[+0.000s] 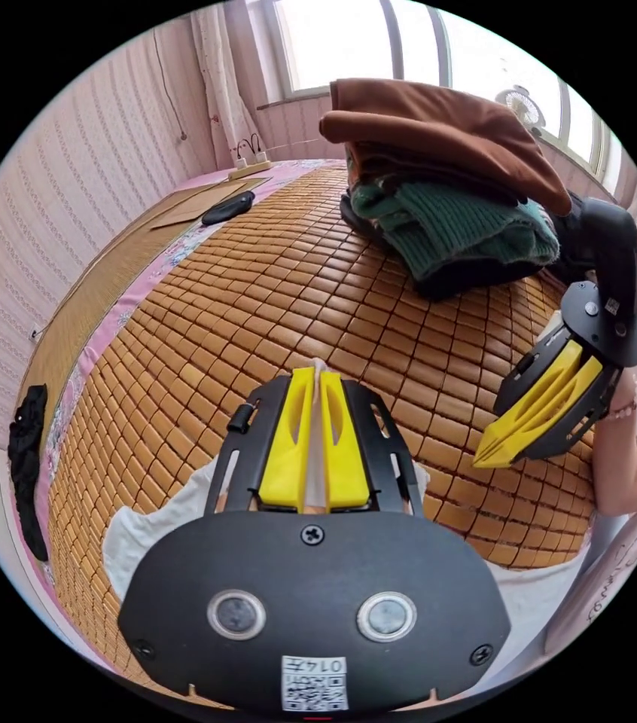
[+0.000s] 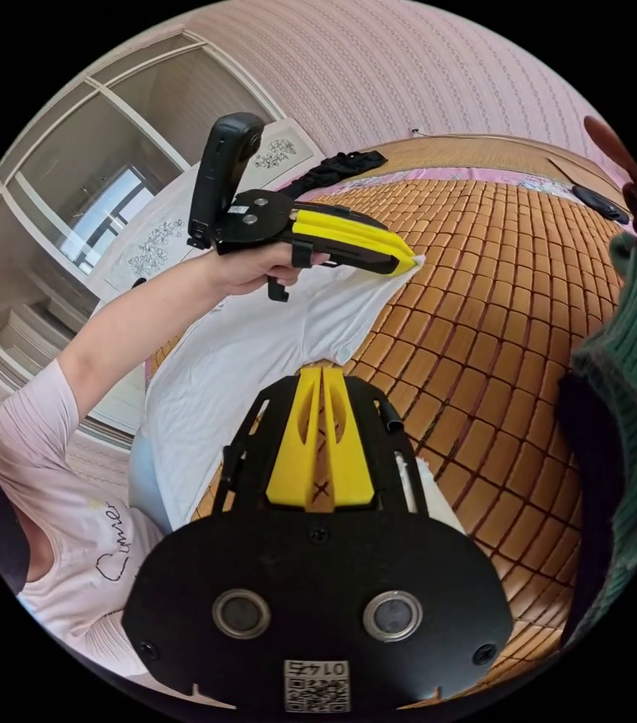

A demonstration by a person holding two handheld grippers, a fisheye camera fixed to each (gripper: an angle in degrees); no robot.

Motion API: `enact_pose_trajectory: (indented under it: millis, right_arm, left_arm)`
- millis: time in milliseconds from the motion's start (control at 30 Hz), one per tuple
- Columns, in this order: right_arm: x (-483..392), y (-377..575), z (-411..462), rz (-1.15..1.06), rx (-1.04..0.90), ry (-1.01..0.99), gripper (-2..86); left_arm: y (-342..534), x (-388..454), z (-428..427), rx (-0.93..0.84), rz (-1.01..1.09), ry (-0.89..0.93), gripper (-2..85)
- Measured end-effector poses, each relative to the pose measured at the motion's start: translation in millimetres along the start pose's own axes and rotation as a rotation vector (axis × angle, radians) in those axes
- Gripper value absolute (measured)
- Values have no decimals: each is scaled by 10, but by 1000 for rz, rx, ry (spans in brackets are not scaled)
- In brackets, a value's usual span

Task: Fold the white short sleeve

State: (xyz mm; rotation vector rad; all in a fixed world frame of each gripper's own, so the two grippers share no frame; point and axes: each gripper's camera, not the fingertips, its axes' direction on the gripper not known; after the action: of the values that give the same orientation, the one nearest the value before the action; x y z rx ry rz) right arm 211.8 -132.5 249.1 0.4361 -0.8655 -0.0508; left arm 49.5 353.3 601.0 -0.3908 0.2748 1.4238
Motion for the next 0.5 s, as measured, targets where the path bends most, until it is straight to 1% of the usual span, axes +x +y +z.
enact_pose_trajectory:
  millis: [67,133,267,300,367,500]
  right_arm:
    - [66,8,-30,13,1,9,0]
    - [161,-11,-29,42,13,-1,5]
    - [148,-93,-9,33,51,-6,31]
    - [109,-127,-1,21,70,15,52]
    - [53,-182,39,16,89,73,62]
    - [26,-319,289,7,-57,165,35]
  left_arm:
    - [-62,74,257,-54,15,-19,-8]
    - [-71,56,286,-24,-10,-18,-5]
    - [-51,-52,318,-2,-80,20,7]
    - [-49,-59,312,3,-85,20,9]
    - [-54,-83,288,25,-94,30,20]
    - [-85,-113,276,46,-111,49,29]
